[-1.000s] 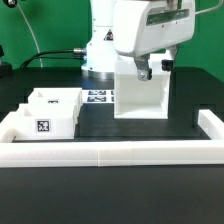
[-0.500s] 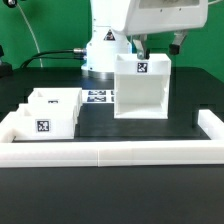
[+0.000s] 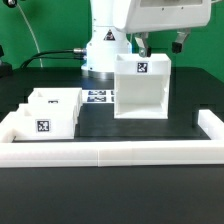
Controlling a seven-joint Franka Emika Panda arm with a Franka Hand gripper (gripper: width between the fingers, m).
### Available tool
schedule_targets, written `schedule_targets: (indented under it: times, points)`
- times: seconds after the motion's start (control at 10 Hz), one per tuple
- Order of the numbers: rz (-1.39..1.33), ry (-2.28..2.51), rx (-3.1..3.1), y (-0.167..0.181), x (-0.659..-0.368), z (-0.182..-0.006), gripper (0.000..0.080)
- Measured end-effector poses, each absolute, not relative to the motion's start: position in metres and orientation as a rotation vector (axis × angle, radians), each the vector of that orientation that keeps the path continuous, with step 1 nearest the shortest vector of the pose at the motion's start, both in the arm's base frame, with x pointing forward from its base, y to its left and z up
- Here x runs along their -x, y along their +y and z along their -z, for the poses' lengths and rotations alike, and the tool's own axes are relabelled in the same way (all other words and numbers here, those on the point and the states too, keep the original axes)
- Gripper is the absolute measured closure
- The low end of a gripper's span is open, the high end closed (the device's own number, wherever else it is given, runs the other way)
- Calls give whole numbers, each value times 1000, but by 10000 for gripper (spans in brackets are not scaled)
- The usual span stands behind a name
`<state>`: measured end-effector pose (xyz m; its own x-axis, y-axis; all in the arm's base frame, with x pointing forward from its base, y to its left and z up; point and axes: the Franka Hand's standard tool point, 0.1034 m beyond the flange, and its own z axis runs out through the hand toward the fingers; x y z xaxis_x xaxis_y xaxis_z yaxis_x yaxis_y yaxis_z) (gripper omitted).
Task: Assemble drawer
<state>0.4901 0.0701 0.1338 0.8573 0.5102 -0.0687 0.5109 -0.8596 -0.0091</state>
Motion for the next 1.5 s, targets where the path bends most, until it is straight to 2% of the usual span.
schedule_targets:
  times: [0.2,0.3,0.7,1.1,1.4,1.5]
  points:
    - [41,669,-3050,69,-482,-136,150]
    - [30,494,-3074,69,-466,-136,150]
    - [59,7,-3113,89,-422,-117,150]
    - [54,-74,-3143,96,-416,-103,150]
    - [54,-73,-3143,96,-418,-104,546]
    - [54,-73,-3143,96,-418,-104,546]
